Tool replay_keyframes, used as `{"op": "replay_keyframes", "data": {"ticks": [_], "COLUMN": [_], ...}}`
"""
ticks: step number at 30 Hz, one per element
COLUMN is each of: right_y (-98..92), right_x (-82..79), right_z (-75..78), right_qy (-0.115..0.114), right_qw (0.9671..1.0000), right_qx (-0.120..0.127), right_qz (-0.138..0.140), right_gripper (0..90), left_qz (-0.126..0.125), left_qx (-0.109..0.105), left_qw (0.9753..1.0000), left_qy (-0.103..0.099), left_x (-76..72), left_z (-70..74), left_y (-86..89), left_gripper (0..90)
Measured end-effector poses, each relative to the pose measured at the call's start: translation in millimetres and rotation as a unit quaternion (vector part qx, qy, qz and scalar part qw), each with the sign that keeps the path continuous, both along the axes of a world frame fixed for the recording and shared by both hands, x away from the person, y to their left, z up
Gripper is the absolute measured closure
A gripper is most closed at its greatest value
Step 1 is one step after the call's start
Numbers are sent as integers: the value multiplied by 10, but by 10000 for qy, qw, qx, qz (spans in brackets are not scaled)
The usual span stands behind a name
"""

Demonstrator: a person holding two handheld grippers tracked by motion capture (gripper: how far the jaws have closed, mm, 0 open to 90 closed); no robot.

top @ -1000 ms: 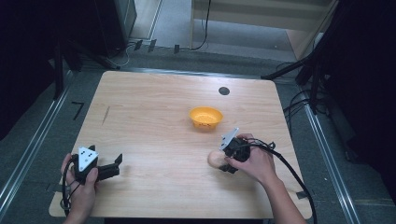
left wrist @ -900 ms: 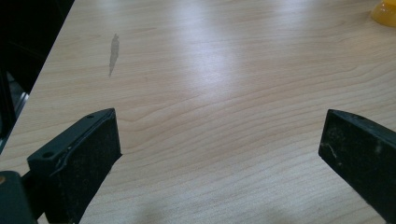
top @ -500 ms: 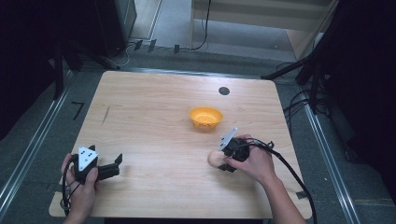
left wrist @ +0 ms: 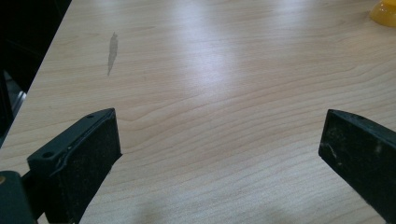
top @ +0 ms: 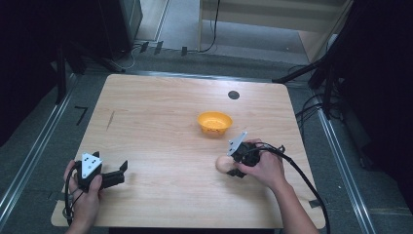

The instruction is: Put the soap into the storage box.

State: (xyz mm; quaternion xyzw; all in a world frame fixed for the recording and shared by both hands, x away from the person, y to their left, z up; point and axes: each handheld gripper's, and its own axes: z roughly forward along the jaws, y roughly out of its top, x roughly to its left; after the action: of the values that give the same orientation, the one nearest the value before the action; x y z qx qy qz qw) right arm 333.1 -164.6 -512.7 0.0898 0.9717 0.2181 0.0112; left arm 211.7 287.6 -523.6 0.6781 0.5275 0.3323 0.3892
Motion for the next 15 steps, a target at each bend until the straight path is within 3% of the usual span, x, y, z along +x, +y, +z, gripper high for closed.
{"op": "replay_keyframes", "data": {"ticks": [15], "right_y": [14], "right_x": [226], "right_z": [287], "right_qy": [-168], "right_qw": [9995], "right_qx": [263], "right_qz": [22], "right_gripper": [334], "left_qz": [-6], "left_qx": [2], "left_qw": [10000], "left_qy": [13], "left_x": [3], "left_z": [1], "left_y": [3], "left_gripper": [0]}}
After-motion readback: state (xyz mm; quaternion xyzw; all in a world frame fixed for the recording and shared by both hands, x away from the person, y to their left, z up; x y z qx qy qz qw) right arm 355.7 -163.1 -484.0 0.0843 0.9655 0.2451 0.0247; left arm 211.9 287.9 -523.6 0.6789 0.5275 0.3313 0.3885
